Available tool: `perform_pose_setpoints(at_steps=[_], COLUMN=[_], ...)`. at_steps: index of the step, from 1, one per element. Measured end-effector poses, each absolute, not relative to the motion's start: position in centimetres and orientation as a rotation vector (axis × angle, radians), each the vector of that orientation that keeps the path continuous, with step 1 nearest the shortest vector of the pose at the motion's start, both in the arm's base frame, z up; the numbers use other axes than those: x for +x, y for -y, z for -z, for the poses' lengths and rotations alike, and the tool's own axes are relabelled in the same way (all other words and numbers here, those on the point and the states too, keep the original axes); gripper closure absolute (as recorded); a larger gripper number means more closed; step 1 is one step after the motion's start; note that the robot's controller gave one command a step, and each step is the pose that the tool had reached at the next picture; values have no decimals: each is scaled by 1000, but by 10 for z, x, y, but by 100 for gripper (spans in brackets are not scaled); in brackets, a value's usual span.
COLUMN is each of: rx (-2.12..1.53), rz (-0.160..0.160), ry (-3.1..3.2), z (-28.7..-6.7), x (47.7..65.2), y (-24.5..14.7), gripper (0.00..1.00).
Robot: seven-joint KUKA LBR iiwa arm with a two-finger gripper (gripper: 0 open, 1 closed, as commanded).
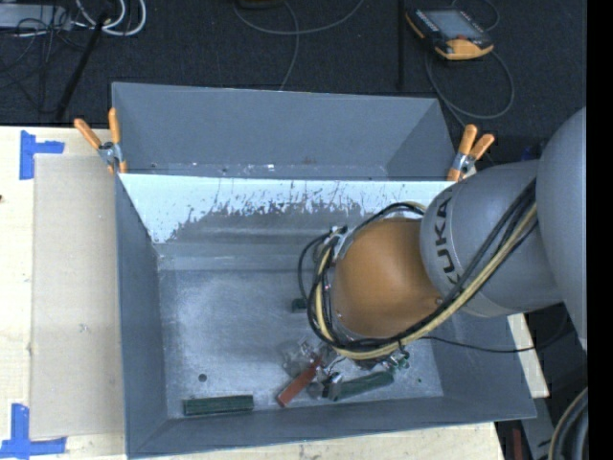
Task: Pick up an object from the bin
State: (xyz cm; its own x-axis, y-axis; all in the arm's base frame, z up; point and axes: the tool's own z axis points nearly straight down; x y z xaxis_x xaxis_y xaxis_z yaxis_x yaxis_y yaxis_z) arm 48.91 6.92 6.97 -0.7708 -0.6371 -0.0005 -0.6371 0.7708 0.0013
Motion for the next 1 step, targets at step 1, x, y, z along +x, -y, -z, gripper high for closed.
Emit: perform_pose_setpoints(at_steps=[1], rx=[-1068], rz=[2], ry=[-2945], z=[-224], x=[504], y=[-77], gripper=[100])
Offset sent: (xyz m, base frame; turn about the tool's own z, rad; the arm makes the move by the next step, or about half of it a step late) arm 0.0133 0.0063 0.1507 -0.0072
